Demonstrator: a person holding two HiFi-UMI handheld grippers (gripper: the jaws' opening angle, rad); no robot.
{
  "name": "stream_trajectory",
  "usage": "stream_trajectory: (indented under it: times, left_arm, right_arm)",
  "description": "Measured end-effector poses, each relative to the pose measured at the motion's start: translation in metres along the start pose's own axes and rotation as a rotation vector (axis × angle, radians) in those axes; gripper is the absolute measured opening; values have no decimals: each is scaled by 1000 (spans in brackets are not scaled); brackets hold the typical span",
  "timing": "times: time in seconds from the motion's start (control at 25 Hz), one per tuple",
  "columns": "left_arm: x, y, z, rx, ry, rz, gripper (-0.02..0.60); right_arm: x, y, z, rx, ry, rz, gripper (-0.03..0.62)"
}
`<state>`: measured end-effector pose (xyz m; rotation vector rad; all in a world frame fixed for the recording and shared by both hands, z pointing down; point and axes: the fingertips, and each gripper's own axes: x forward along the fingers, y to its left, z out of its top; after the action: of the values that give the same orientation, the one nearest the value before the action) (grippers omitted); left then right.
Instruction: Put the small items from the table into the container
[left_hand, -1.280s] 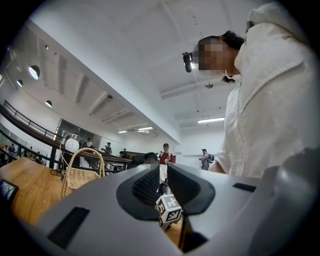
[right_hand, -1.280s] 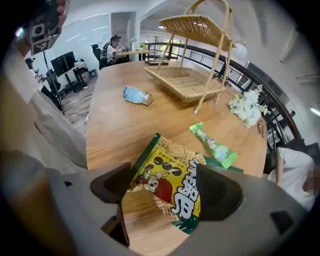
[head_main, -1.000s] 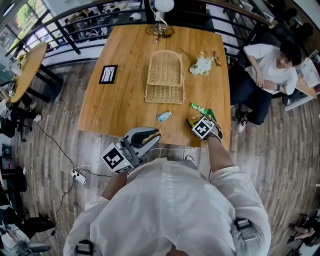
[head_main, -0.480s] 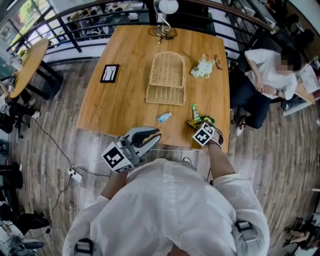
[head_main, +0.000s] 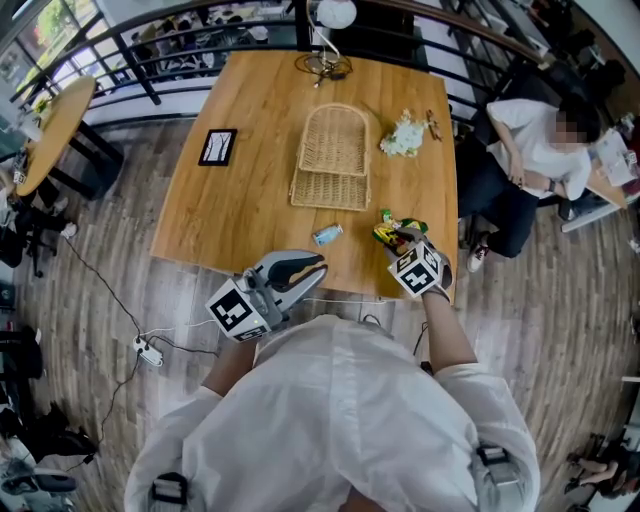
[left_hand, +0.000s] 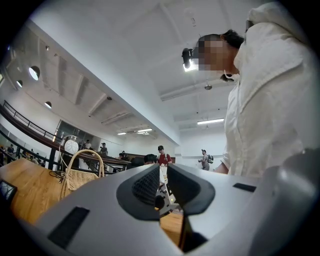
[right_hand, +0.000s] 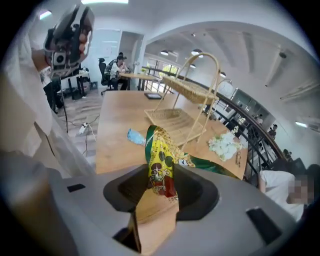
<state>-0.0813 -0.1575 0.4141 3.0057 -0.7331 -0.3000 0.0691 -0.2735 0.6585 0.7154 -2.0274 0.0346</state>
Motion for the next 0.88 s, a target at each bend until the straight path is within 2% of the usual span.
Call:
stream_trajectory:
  times: [0.16, 0.28, 0.36, 0.6, 0.88]
  left_arm:
    - [3, 0, 3, 2, -7, 2, 51]
    - [1, 0, 4, 2, -9, 12, 51]
    - [-3, 1, 3, 2, -10, 25, 51]
    - [-12, 8, 5, 5, -15, 67, 51]
    - [-29, 17, 6, 4, -14, 127, 51]
  right_arm:
    - [-36, -11, 82, -33, -179, -3, 166]
    - [-62, -11, 151, -113, -312, 31, 166]
    - [-68, -7, 186, -170, -361, 63, 166]
    - [-55, -13, 241, -290, -385, 93, 166]
    - [-26, -30, 267, -292, -377, 96, 166]
